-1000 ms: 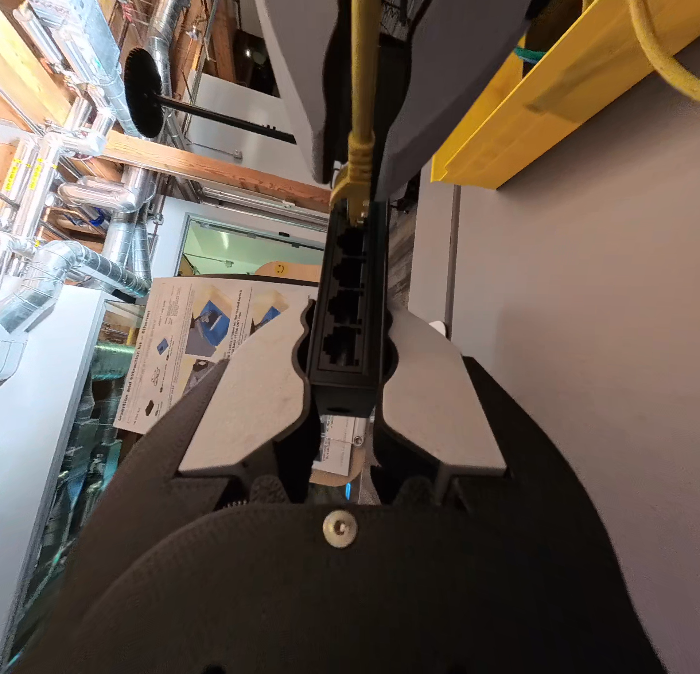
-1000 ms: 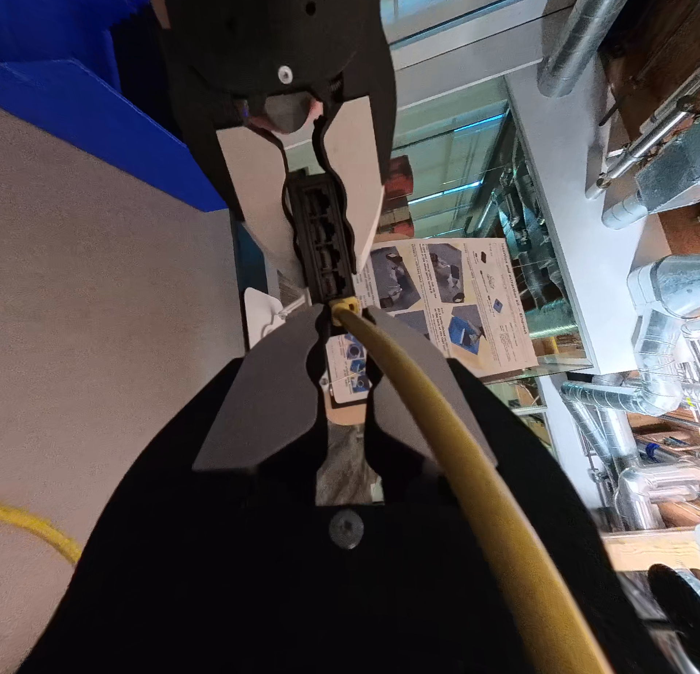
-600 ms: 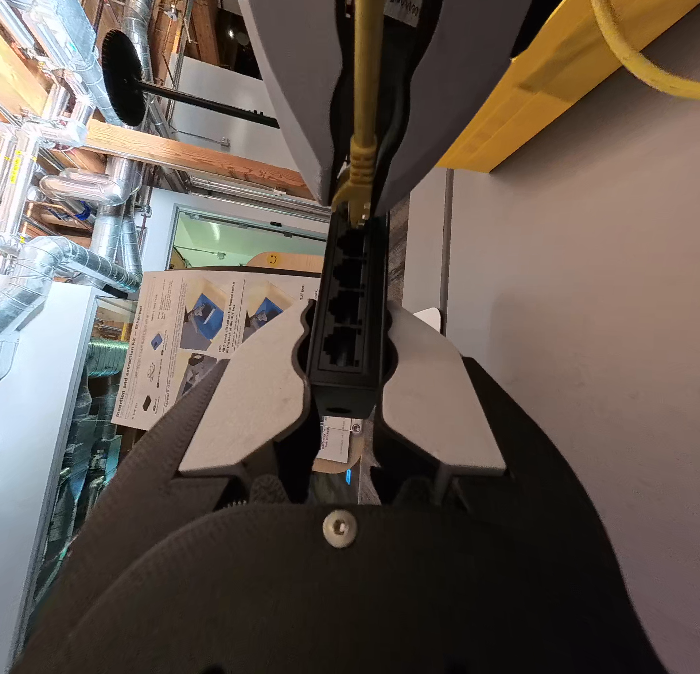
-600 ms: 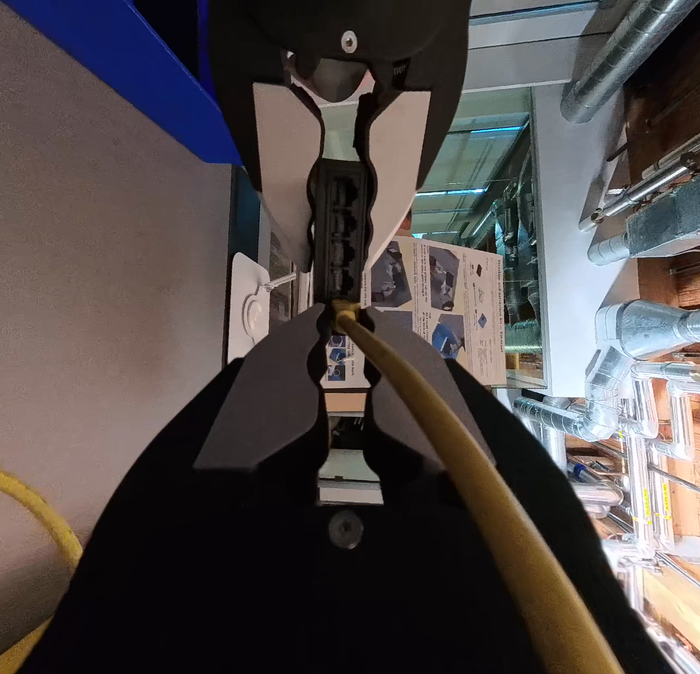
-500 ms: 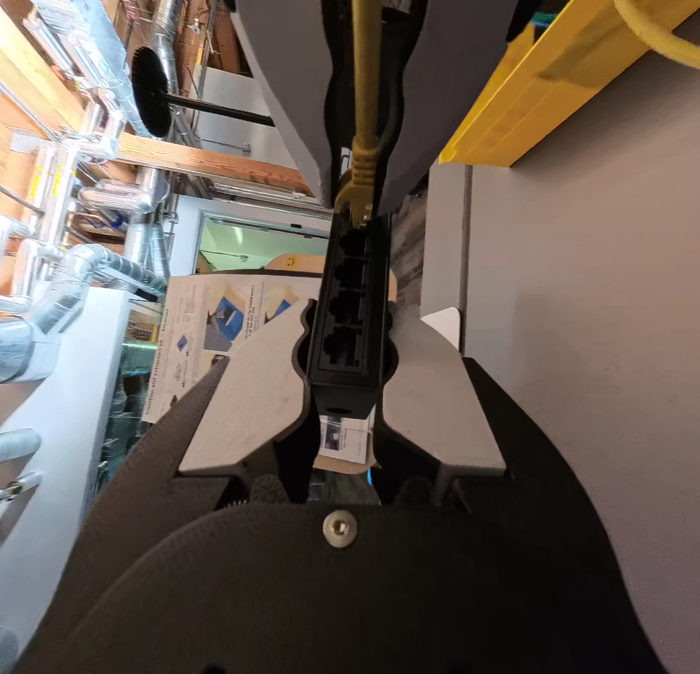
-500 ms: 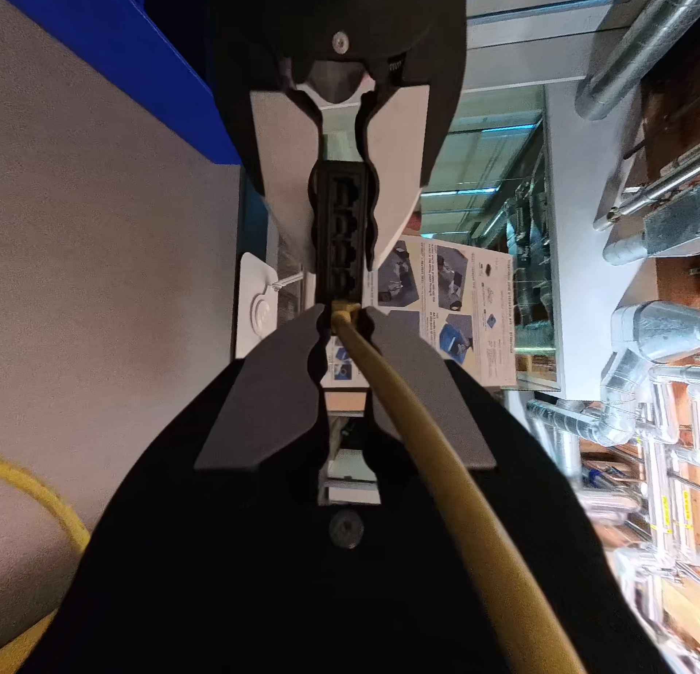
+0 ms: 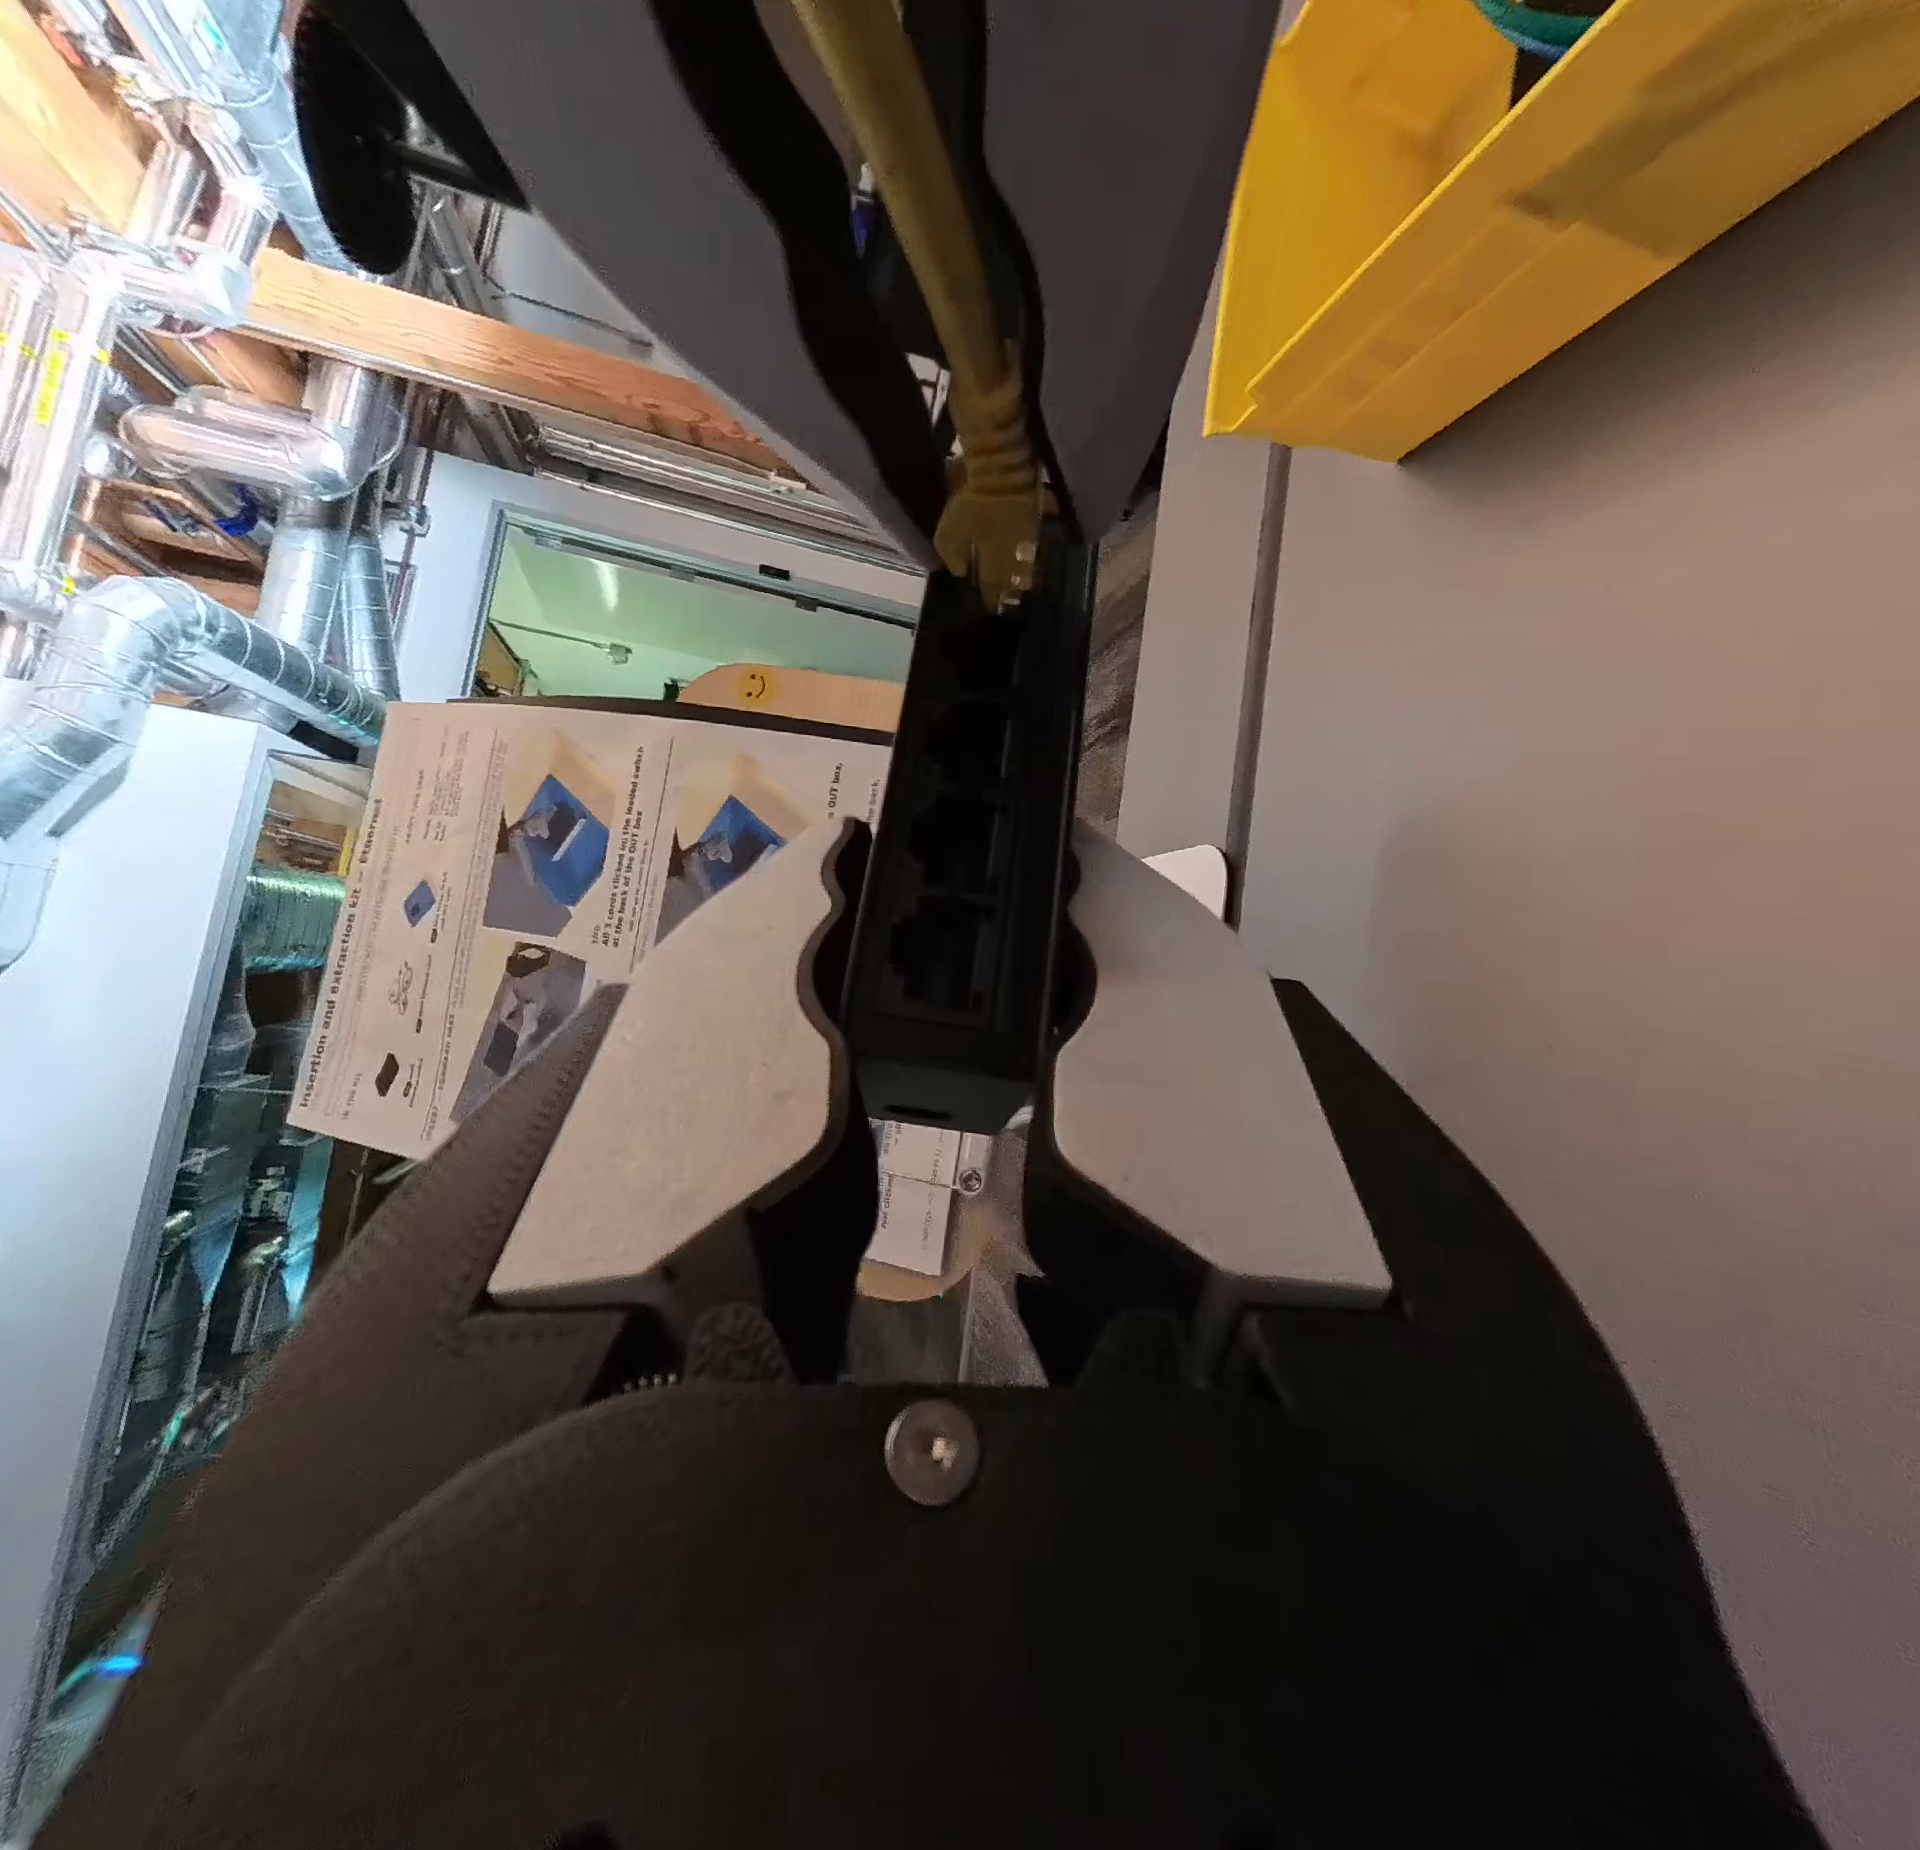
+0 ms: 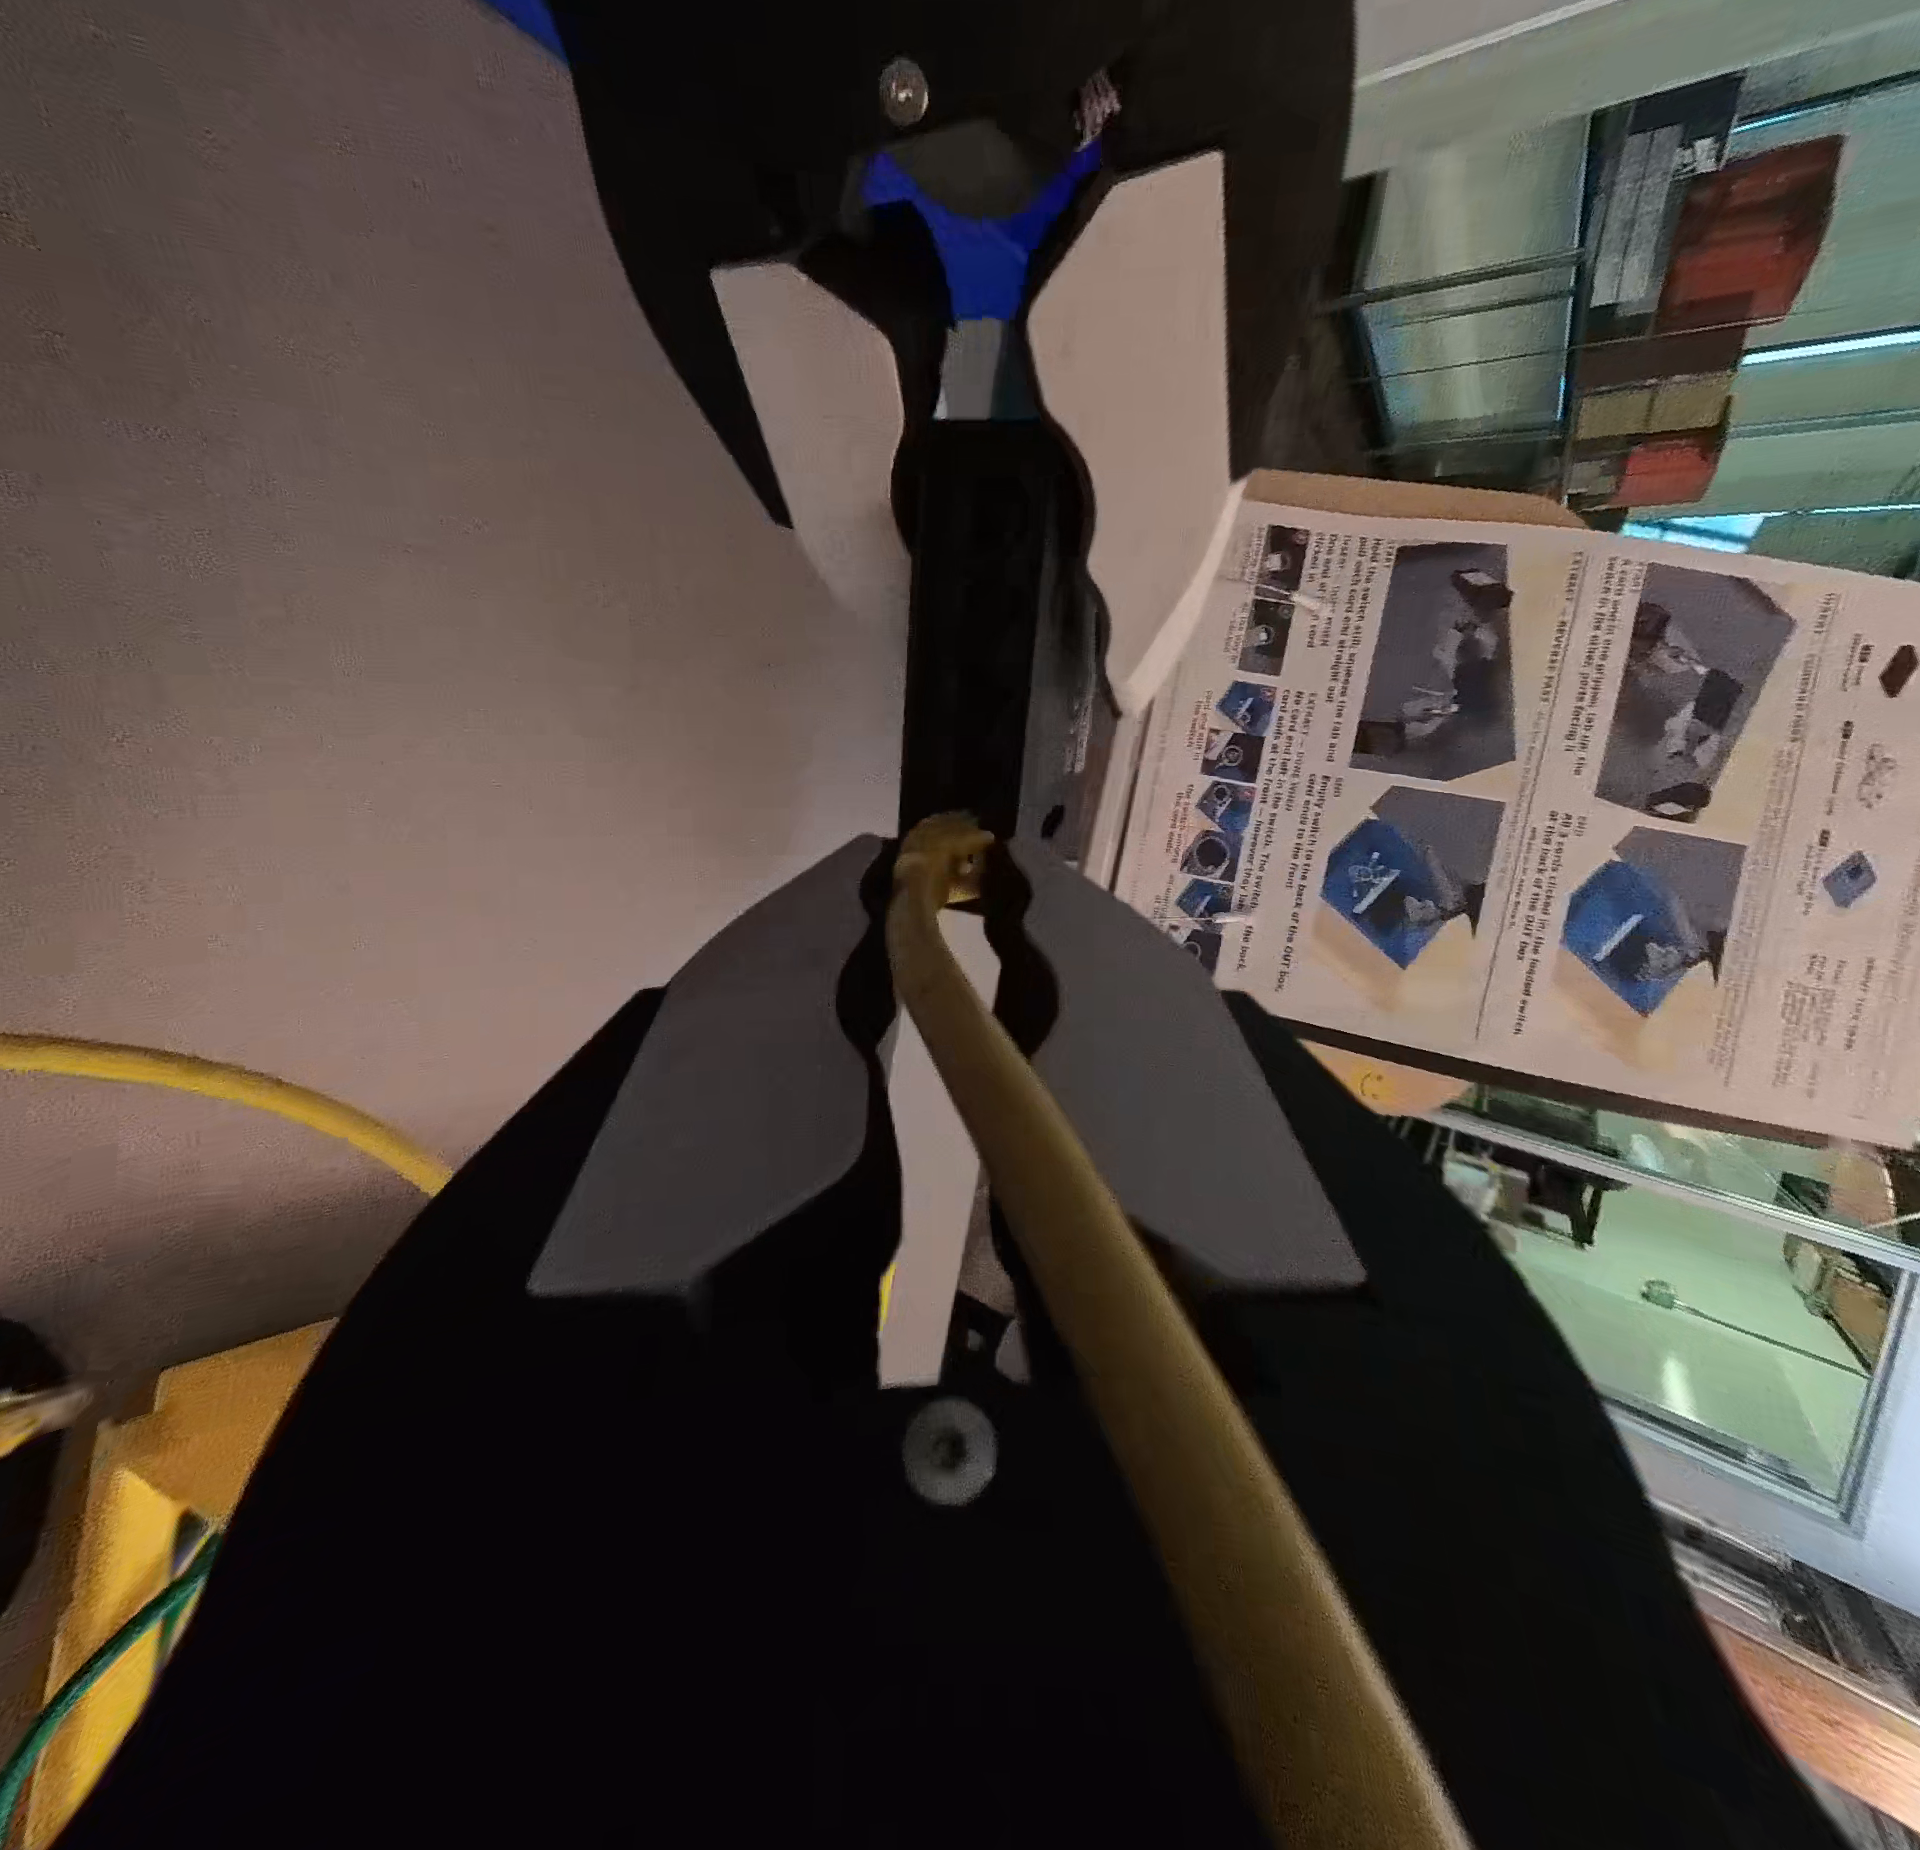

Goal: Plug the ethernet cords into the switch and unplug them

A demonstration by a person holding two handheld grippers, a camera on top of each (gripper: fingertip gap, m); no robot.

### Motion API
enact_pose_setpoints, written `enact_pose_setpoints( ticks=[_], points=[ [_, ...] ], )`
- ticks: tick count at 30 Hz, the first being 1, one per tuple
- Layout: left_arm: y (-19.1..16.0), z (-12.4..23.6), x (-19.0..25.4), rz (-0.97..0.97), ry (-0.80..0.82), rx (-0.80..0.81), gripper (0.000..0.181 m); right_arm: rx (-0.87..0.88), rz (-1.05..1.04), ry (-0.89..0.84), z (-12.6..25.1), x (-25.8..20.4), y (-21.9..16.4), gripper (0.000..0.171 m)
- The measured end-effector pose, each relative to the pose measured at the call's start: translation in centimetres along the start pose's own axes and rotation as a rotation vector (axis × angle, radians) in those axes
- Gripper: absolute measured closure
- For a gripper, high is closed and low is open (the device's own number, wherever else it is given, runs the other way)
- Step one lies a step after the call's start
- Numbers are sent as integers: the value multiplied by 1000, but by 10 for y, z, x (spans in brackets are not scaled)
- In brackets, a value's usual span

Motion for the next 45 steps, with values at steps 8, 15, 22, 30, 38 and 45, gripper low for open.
enact_pose_setpoints(
  ticks=[8,15,22,30,38,45],
  points=[
    [-6,-8,6,106,-59,20,149,-34,-28,136,-5,3,-4,155],
    [-95,-10,-20,272,-17,-317,150,-28,-100,202,2,-20,-7,157],
    [-81,14,-52,375,86,-183,151,44,-484,264,55,30,-51,157],
    [-59,24,-56,368,89,-122,150,-289,-535,206,104,70,-180,156],
    [-52,21,-49,336,77,-130,150,-508,-552,144,79,30,-294,156],
    [-55,19,-50,332,84,-147,150,-520,-574,2,58,31,-331,156]
  ],
)
Point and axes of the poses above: each gripper's, where its closed fingertips meet, z back along the fingers, y out of its top, x = y × z across the jaws, the point moved 1 cm from there along z, back along the fingers, and after that the axes turned 6 degrees about z, right-handed, at the moved point
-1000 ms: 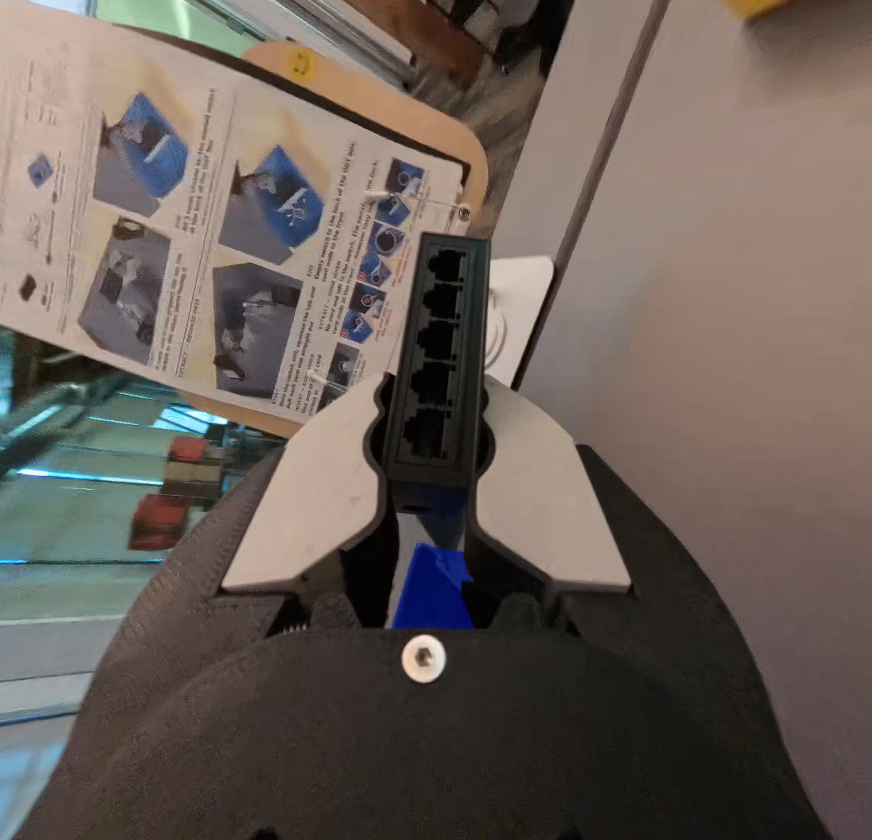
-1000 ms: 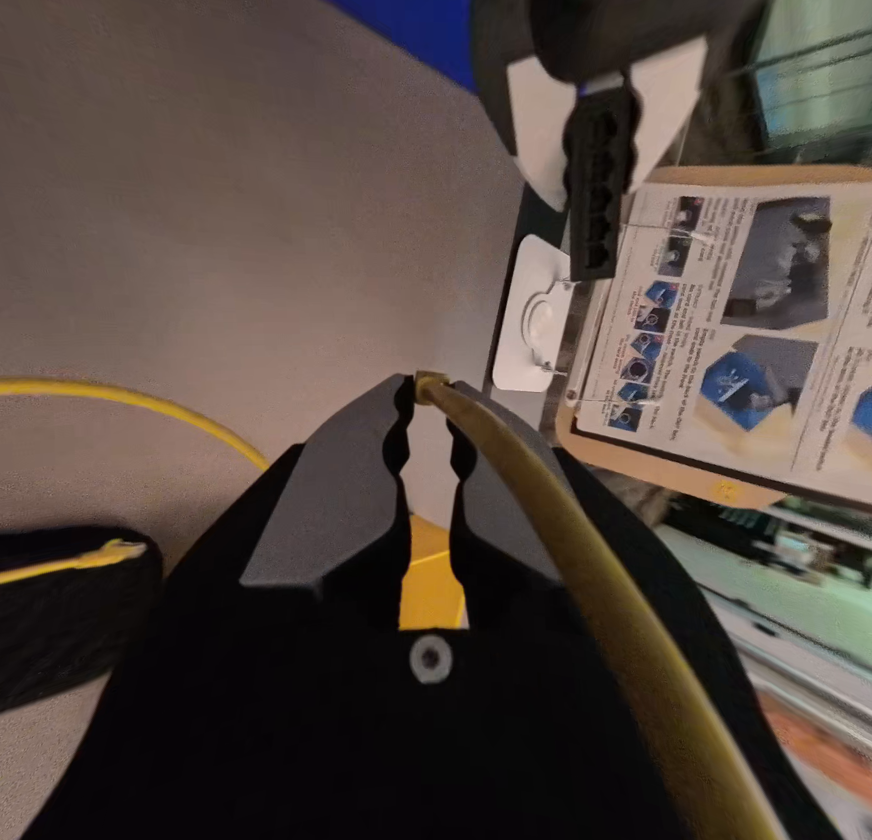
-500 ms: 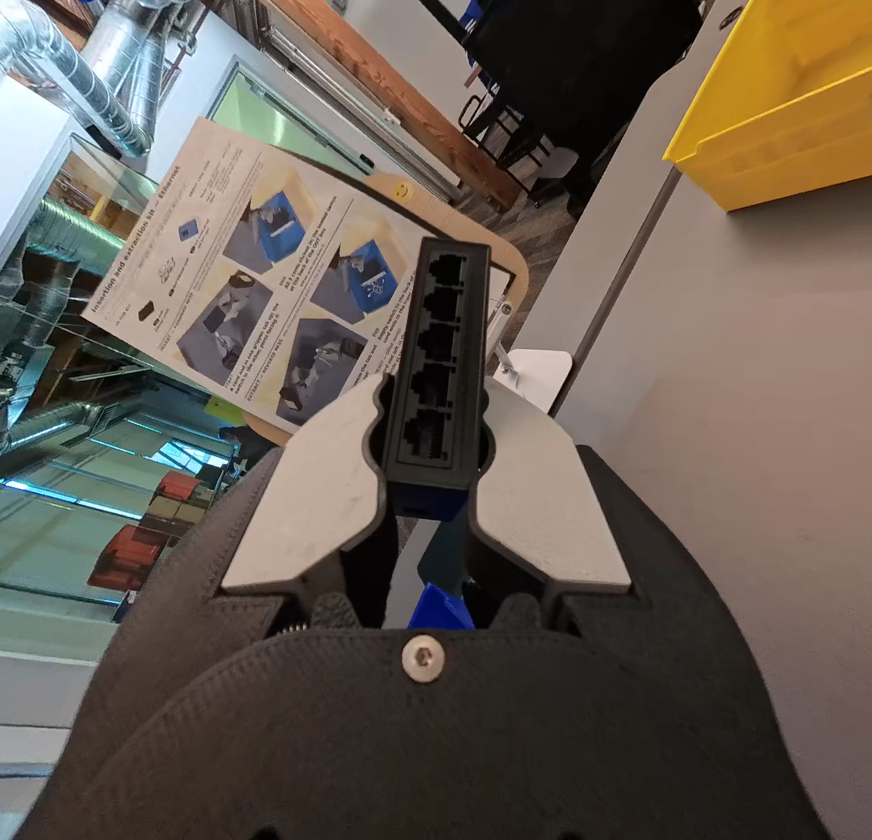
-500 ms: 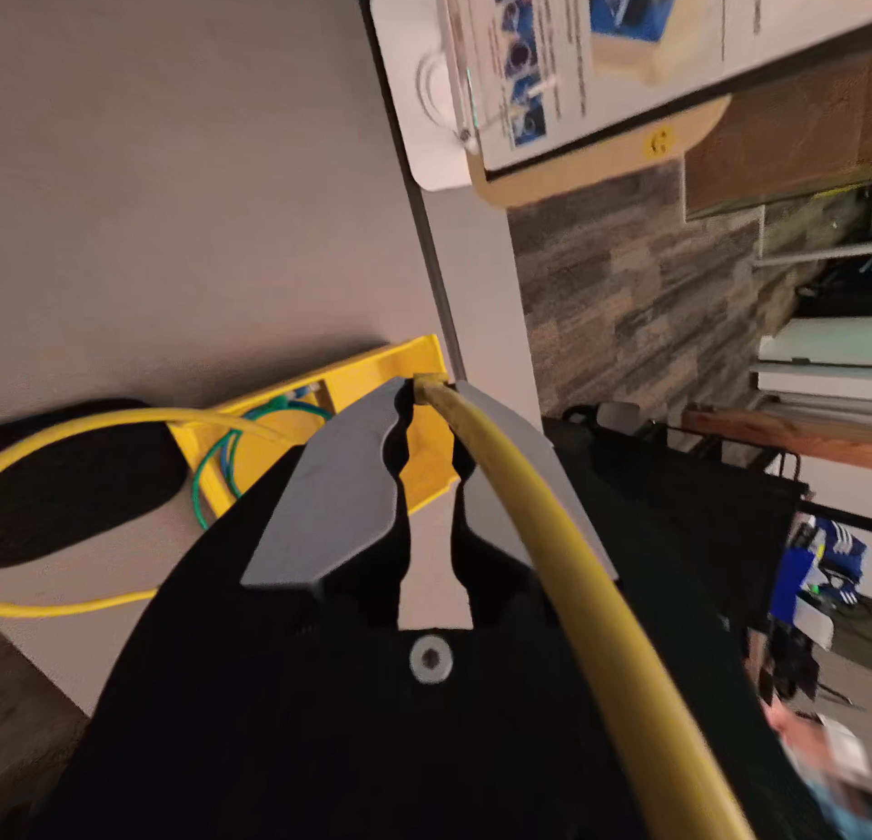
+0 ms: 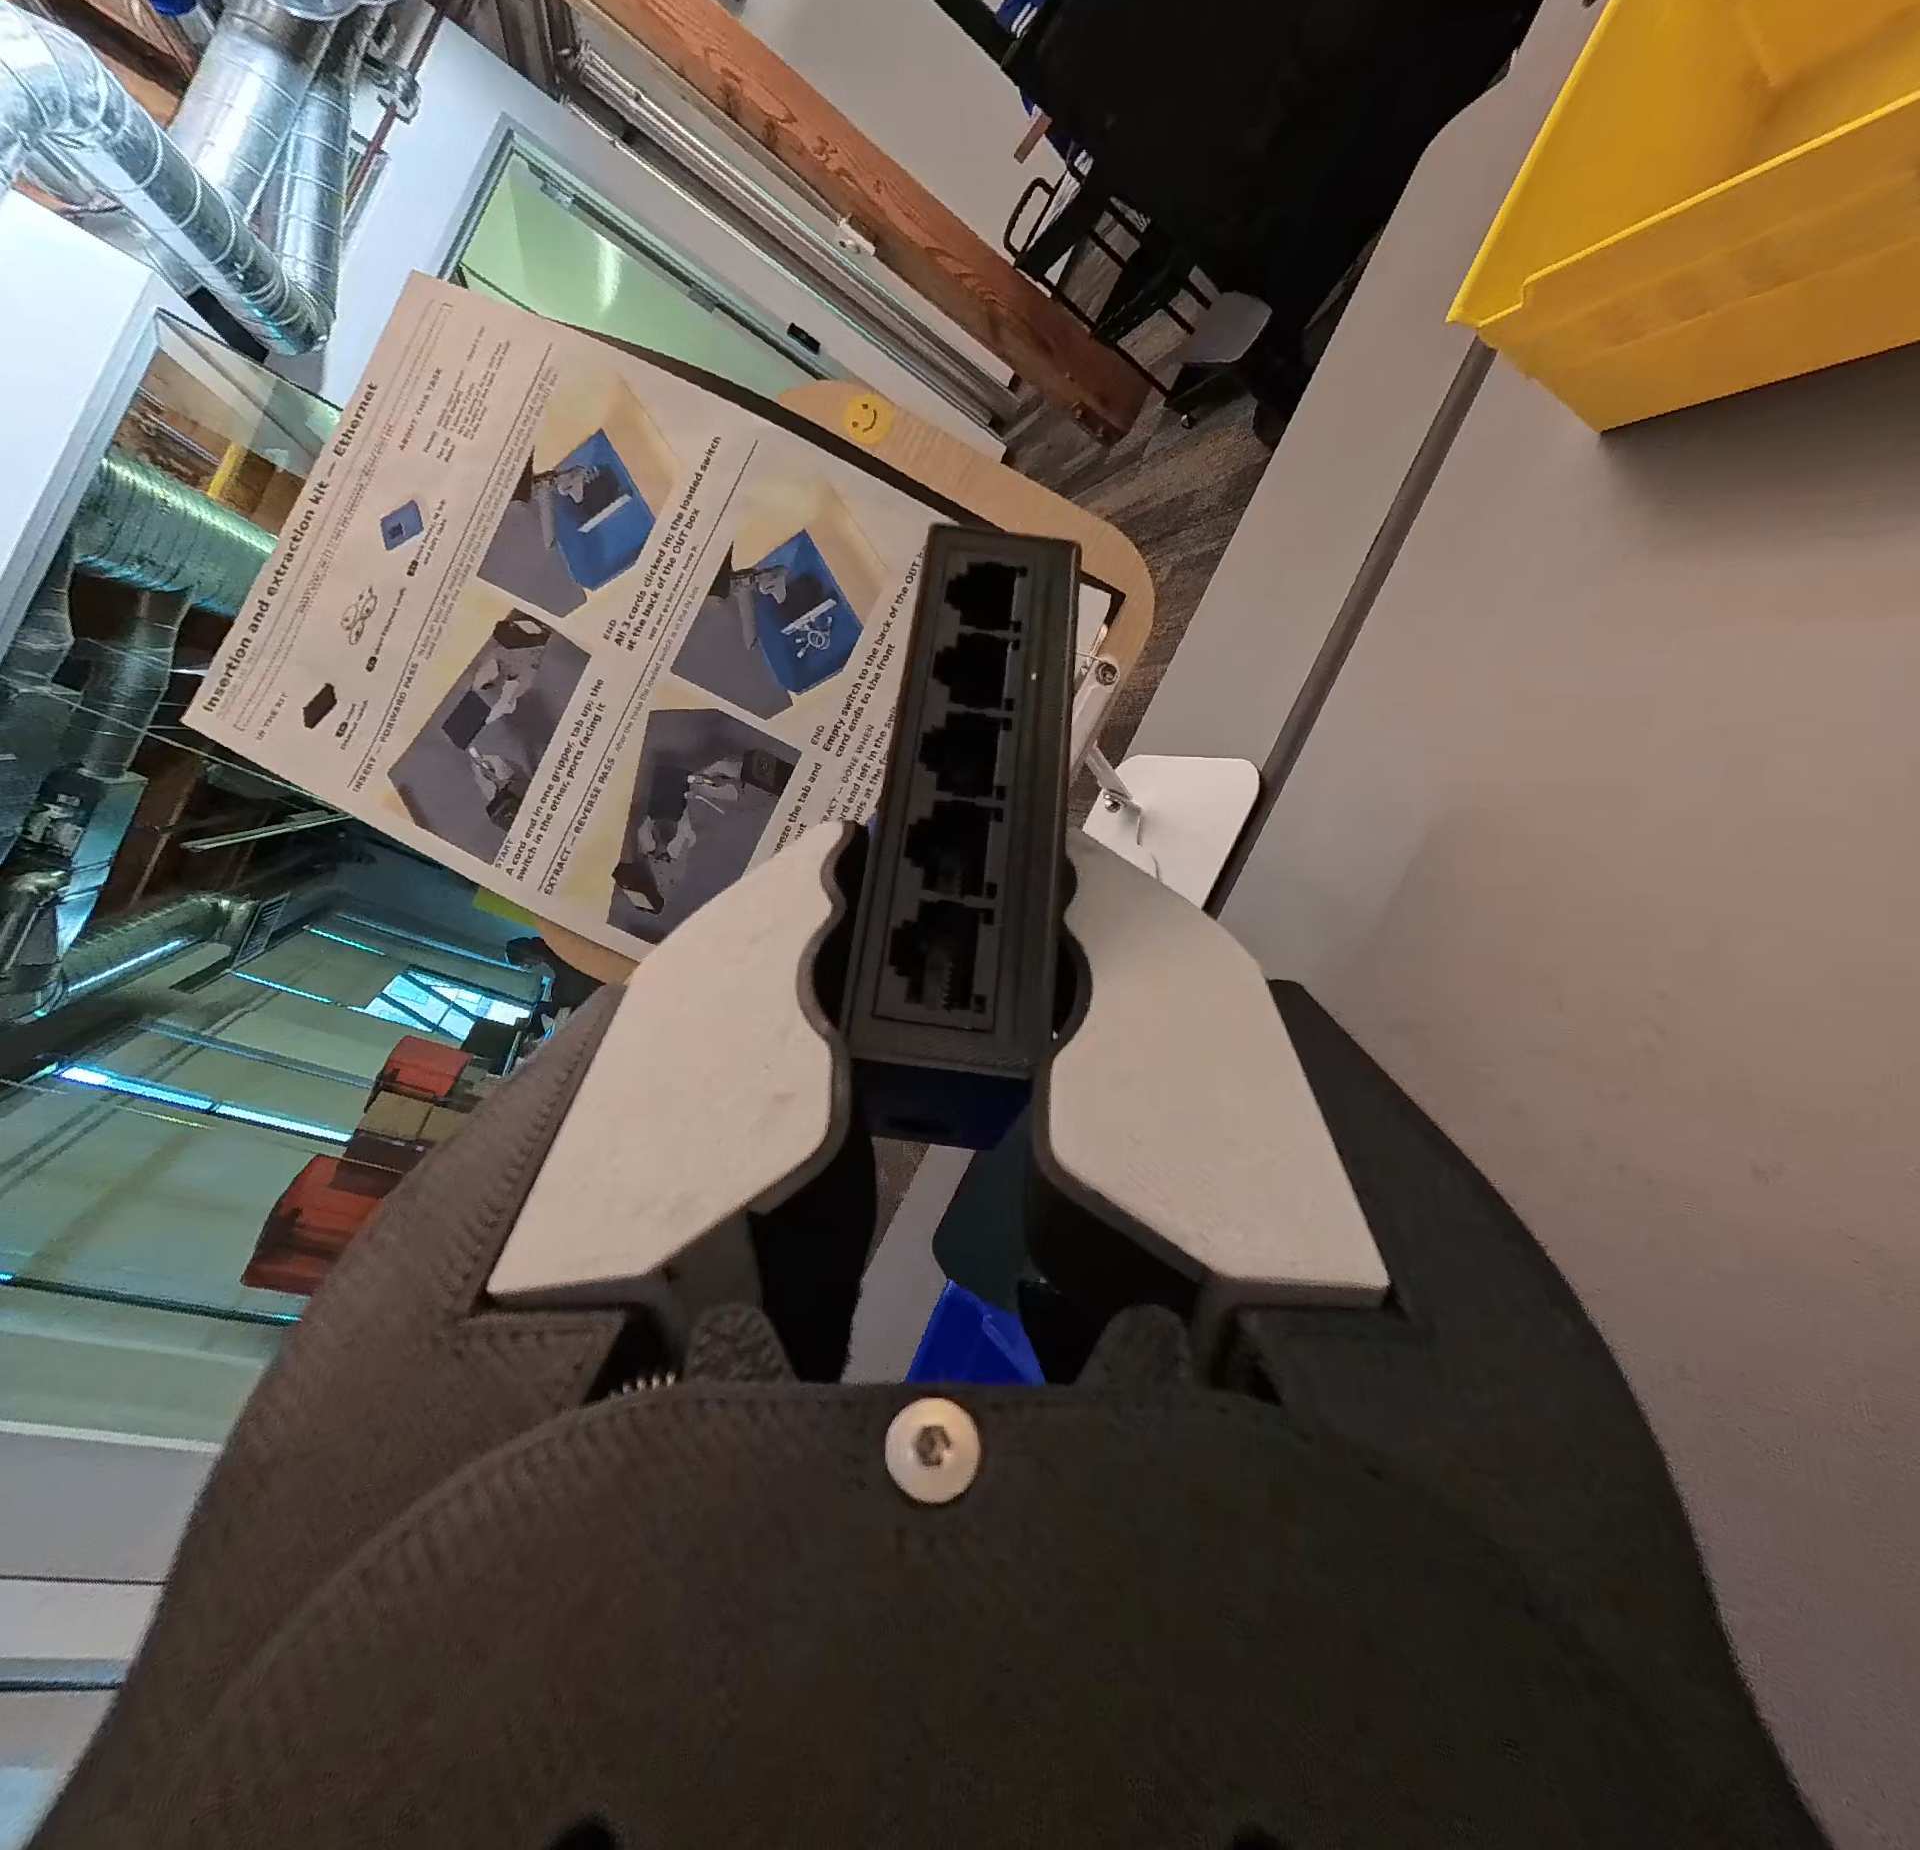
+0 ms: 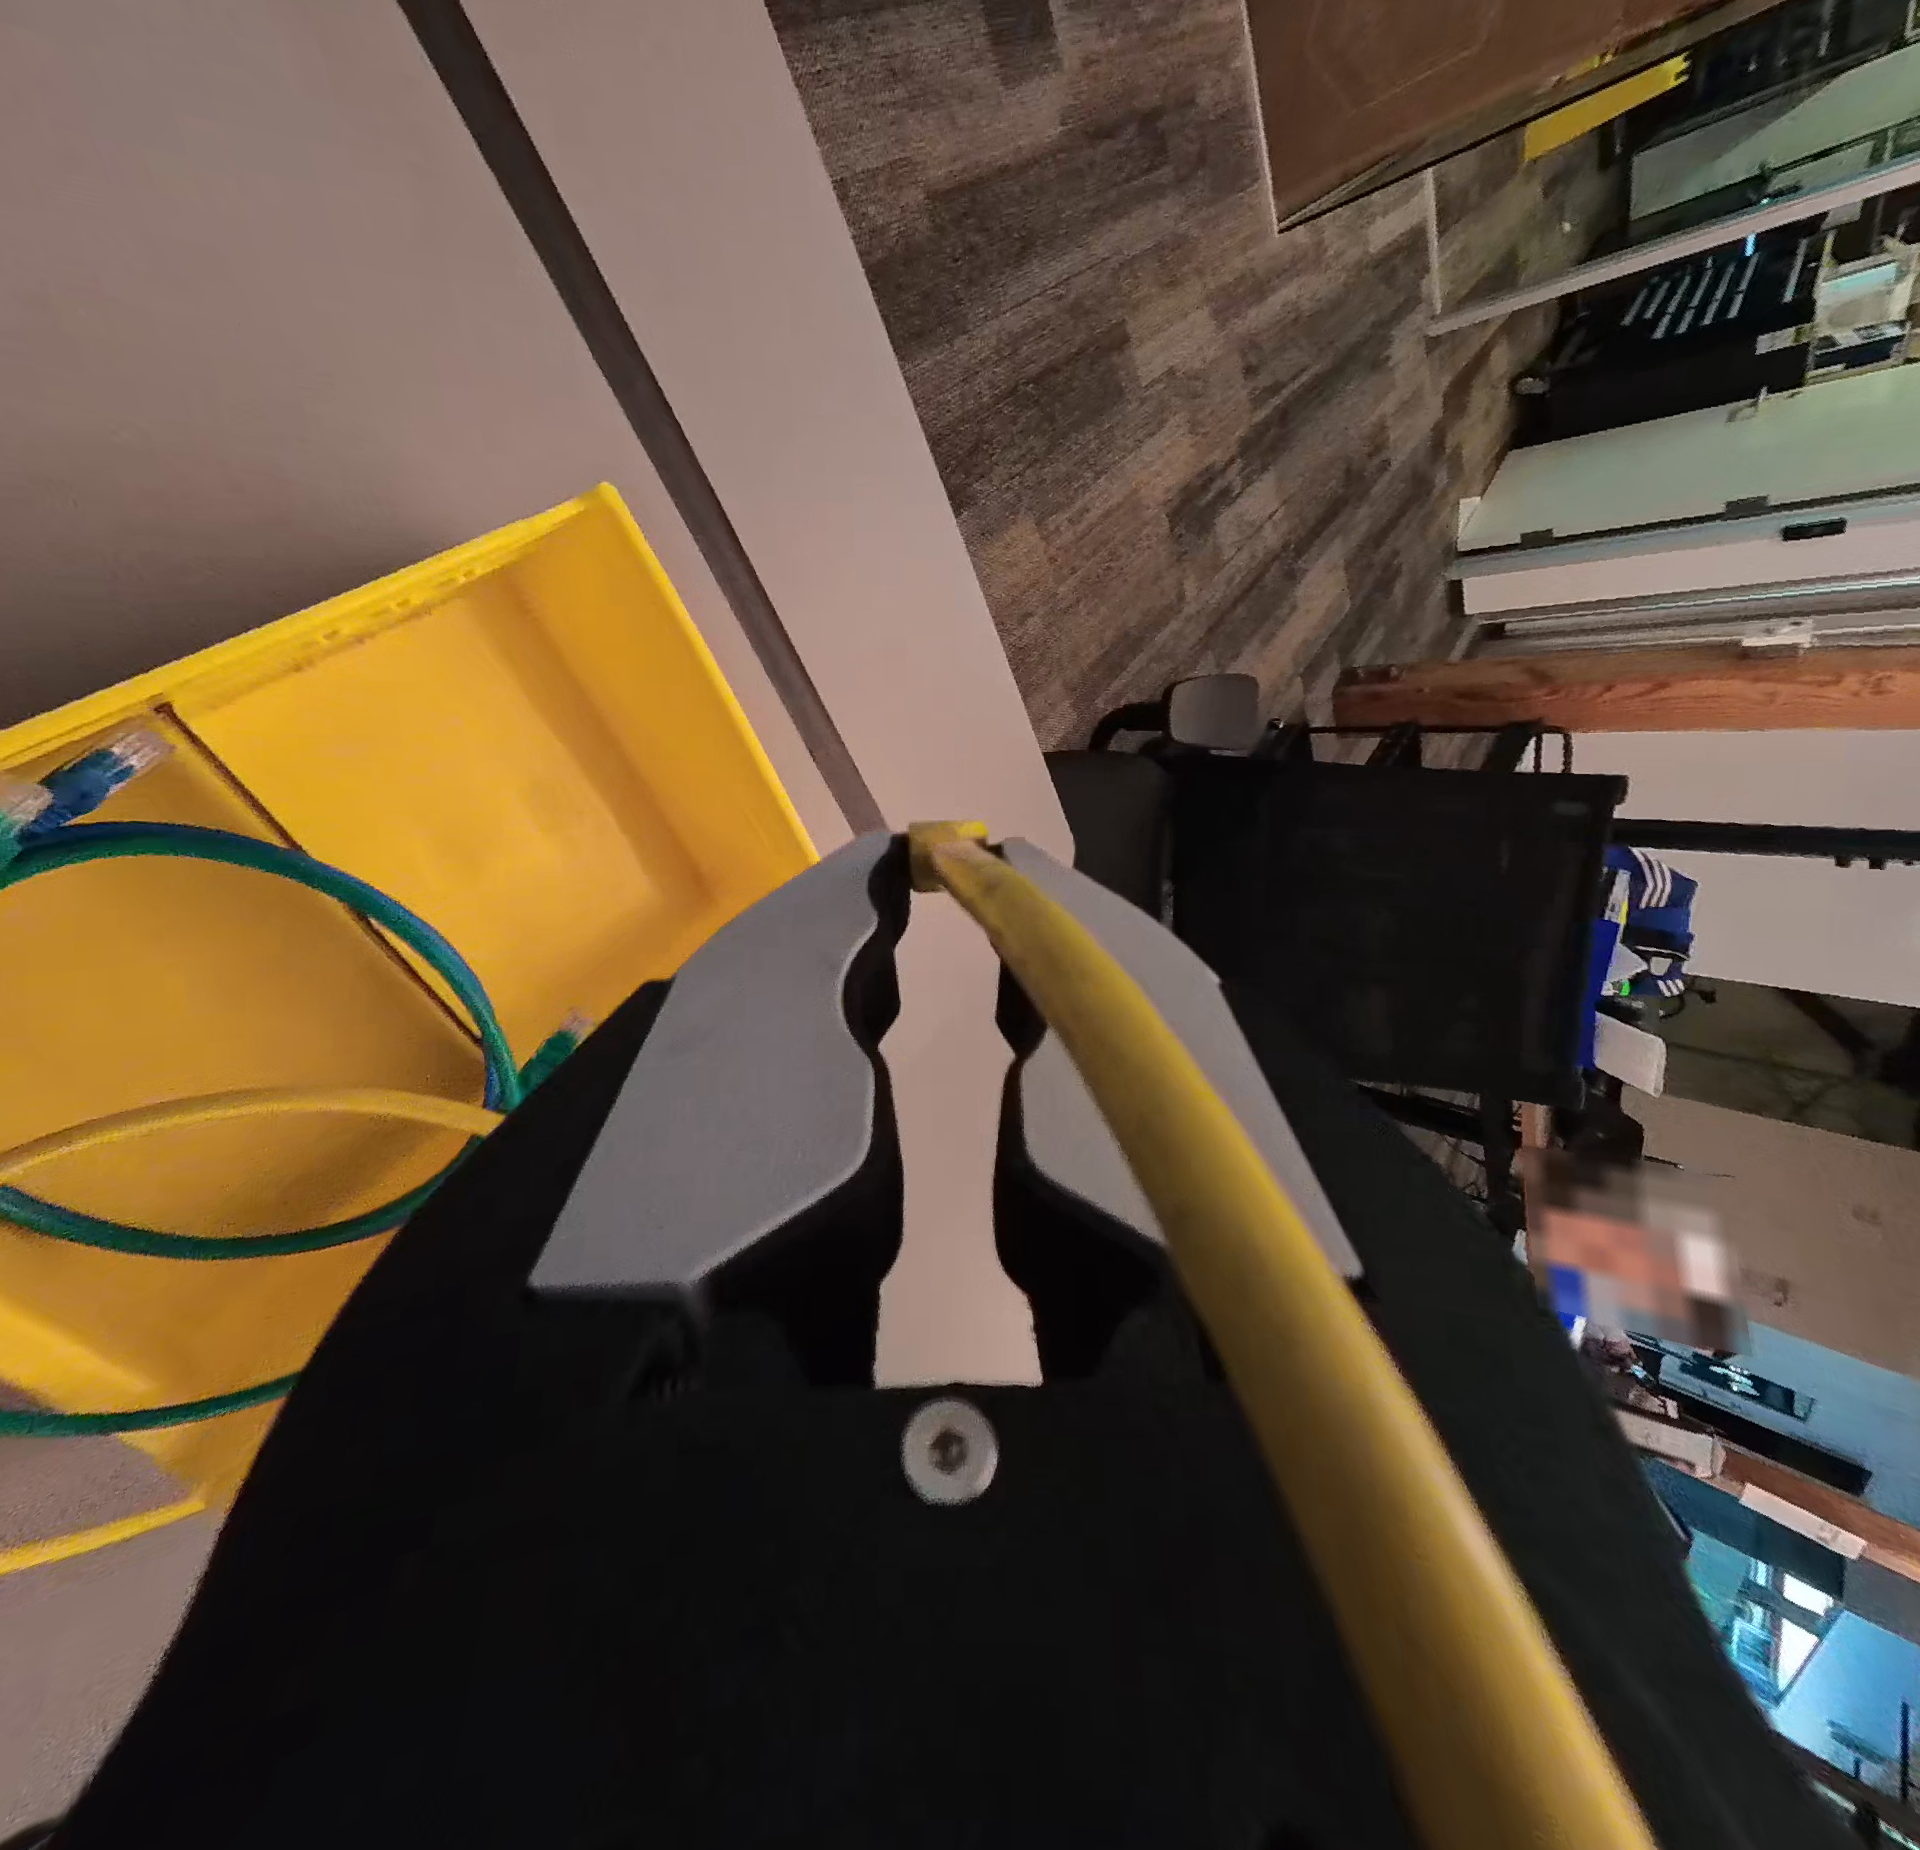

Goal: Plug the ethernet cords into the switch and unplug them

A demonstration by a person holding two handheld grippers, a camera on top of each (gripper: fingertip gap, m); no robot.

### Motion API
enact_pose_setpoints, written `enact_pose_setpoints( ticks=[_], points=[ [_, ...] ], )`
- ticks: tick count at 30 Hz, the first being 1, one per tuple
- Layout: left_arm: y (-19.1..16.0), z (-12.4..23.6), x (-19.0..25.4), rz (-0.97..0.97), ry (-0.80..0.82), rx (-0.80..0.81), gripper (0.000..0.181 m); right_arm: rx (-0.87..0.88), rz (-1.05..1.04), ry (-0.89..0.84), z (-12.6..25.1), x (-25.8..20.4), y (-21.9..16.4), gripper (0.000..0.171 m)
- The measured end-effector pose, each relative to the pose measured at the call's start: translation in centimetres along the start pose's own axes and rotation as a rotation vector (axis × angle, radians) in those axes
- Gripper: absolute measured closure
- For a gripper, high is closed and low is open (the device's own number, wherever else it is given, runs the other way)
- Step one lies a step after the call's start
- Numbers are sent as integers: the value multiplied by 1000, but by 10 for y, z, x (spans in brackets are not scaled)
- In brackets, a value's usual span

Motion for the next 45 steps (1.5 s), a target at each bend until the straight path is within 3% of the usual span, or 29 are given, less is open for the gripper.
enact_pose_setpoints(
  ticks=[11,17,26,33,40,45],
  points=[
    [-1,-4,4,-16,-4,-17,150,-30,36,-38,33,52,32,156],
    [1,-1,3,-13,-3,-13,150,-26,54,-11,20,36,50,156],
    [3,3,0,-1,0,4,150,-77,43,62,-7,3,25,156],
    [5,4,-2,5,6,12,151,-105,-5,-20,-14,10,4,156],
    [5,3,1,-7,5,7,150,-94,-174,-7,-57,-44,-8,156],
    [6,4,0,-2,6,10,151,-46,-455,66,-70,-104,-10,156]
  ],
)
Point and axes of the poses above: each gripper's, where its closed fingertips meet, z back along the fingers, y out of its top, x = y × z across the jaws, the point moved 1 cm from there along z, back along the fingers, and after that the axes turned 6 degrees about z, right-handed, at the moved point
